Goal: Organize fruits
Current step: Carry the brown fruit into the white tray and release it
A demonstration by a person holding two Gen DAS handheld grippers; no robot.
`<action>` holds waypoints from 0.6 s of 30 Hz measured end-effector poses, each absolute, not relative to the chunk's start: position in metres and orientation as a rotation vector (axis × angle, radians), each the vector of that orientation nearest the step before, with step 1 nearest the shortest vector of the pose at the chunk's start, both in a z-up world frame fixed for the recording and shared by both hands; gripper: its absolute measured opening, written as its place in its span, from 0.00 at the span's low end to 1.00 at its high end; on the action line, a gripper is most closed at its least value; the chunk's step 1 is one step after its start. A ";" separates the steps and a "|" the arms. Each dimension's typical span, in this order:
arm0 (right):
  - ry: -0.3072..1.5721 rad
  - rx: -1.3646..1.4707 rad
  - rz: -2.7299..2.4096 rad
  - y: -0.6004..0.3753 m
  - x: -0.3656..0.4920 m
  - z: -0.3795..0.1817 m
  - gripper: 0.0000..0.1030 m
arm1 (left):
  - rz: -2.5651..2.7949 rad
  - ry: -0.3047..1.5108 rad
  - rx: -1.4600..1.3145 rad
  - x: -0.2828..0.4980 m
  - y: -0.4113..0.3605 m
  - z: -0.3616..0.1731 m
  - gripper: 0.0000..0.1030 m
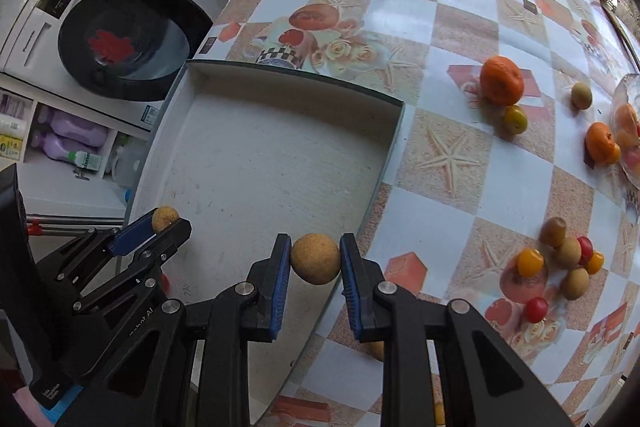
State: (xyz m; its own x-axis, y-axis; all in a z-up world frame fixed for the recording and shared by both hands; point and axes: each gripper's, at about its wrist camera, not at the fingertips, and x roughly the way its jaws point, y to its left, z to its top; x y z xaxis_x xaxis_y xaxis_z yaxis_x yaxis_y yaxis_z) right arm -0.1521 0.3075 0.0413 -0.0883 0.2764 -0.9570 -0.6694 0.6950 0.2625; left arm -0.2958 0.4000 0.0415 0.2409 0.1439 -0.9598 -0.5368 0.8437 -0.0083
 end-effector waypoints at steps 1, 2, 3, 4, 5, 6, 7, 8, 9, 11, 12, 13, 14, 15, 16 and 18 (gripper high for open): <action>1.462 -0.357 0.814 0.312 -0.153 0.037 0.26 | 0.480 1.251 -0.367 -0.295 0.401 0.039 0.26; 1.465 -0.367 0.811 0.317 -0.152 0.033 0.26 | 0.480 1.255 -0.363 -0.295 0.402 0.037 0.26; 1.468 -0.373 0.809 0.321 -0.152 0.030 0.26 | 0.480 1.258 -0.360 -0.295 0.402 0.035 0.26; 1.470 -0.381 0.808 0.324 -0.152 0.027 0.26 | 0.483 1.258 -0.357 -0.295 0.403 0.034 0.26; 1.471 -0.388 0.805 0.327 -0.151 0.024 0.26 | 0.485 1.258 -0.354 -0.295 0.403 0.034 0.26; 1.471 -0.395 0.803 0.330 -0.151 0.022 0.26 | 0.483 1.262 -0.351 -0.294 0.403 0.033 0.26; 1.472 -0.402 0.800 0.332 -0.150 0.019 0.26 | 0.484 1.266 -0.346 -0.294 0.402 0.032 0.26; 1.474 -0.409 0.797 0.334 -0.149 0.016 0.26 | 0.486 1.271 -0.339 -0.294 0.402 0.031 0.26; 1.477 -0.415 0.794 0.335 -0.149 0.014 0.26 | 0.485 1.278 -0.334 -0.294 0.402 0.030 0.26; 1.487 -0.427 0.789 0.338 -0.148 0.009 0.27 | 0.481 1.285 -0.328 -0.294 0.402 0.028 0.26; 1.488 -0.434 0.786 0.338 -0.148 0.007 0.27 | 0.478 1.288 -0.328 -0.294 0.402 0.028 0.27; 1.487 -0.441 0.783 0.338 -0.149 0.005 0.27 | 0.475 1.292 -0.325 -0.294 0.402 0.027 0.36; 1.482 -0.445 0.784 0.340 -0.149 0.005 0.27 | 0.478 1.295 -0.318 -0.294 0.402 0.027 0.49; 1.479 -0.452 0.786 0.341 -0.150 0.005 0.27 | 0.488 1.286 -0.308 -0.295 0.401 0.028 0.76; 1.476 -0.458 0.790 0.341 -0.151 0.005 0.30 | 0.492 1.263 -0.293 -0.295 0.400 0.031 0.80; 1.481 -0.447 0.811 0.339 -0.153 0.005 0.39 | 0.485 1.259 -0.273 -0.295 0.398 0.033 0.80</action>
